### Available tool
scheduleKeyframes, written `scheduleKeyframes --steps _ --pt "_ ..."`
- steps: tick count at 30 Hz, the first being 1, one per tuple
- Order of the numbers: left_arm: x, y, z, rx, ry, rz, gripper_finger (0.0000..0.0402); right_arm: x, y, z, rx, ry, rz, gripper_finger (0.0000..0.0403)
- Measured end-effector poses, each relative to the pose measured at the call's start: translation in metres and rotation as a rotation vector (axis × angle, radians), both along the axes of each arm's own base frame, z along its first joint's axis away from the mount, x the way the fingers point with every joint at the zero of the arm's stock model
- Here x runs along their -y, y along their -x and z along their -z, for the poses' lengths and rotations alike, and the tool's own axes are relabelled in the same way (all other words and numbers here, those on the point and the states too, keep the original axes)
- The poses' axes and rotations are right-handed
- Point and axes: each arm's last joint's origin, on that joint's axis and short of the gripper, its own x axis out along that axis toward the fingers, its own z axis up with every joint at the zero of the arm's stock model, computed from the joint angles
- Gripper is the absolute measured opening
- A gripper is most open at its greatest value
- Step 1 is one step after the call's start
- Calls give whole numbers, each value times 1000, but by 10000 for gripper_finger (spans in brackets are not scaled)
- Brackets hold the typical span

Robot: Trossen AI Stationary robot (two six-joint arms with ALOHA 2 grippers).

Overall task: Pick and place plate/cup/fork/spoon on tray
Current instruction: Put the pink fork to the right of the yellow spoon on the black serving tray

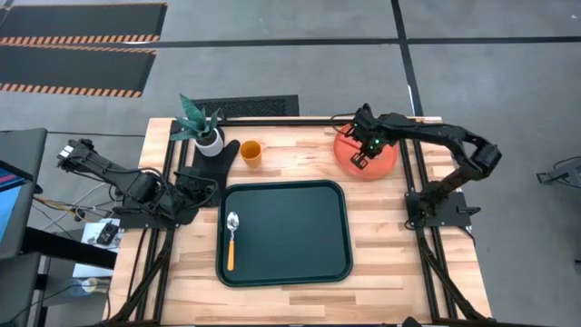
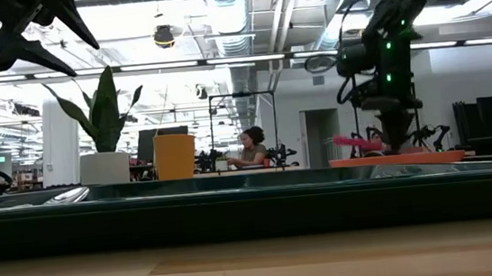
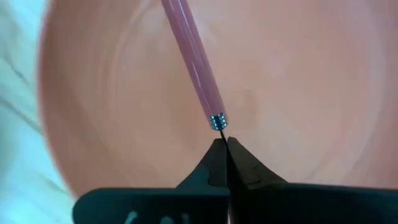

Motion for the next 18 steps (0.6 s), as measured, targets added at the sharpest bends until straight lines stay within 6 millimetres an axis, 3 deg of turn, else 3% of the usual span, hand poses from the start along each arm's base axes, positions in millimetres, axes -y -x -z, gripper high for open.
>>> scheduleKeyframes --steps 5,9,14,18 --pt "3 -6 -5 76 30 7 220 -18 -3 -32 63 60 -70 2" --pt "4 -11 -9 132 35 21 220 -41 -8 -56 105 108 -222 1" --pt "1 -23 -20 262 106 16 220 -83 -27 -90 222 312 -463 1" --pt "-5 -36 -36 390 146 123 220 -120 -42 -122 368 498 -683 1"
